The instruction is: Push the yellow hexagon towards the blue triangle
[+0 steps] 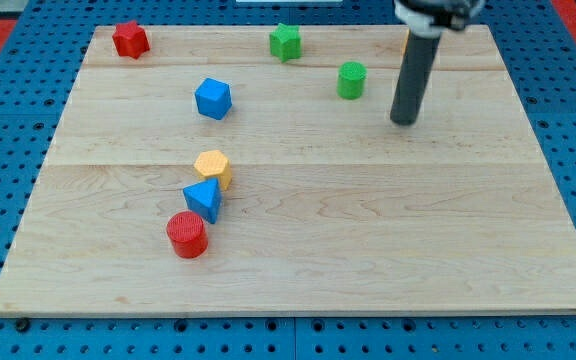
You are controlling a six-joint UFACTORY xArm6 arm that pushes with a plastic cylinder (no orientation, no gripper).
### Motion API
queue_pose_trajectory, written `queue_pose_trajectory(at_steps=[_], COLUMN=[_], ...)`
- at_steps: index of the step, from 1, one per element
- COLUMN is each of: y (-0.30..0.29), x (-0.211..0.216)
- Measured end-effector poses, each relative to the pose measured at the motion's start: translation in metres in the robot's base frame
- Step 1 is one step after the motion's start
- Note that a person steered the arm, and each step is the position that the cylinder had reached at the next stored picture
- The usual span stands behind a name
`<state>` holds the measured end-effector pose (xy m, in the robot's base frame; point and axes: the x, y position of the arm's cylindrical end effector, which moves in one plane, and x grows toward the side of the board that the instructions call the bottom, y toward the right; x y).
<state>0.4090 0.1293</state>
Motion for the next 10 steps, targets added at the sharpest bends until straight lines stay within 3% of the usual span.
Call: queue_pose_trajectory(at_steps=[1,2,3,4,5,6,8,10], y=[-0.077,-0.201,-0.262,-0.285,-0.249,-0.247,-0.204,-0.276], x=[0.062,0.076,0.046,0.038,0.047,0.009,-0.02,-0.052])
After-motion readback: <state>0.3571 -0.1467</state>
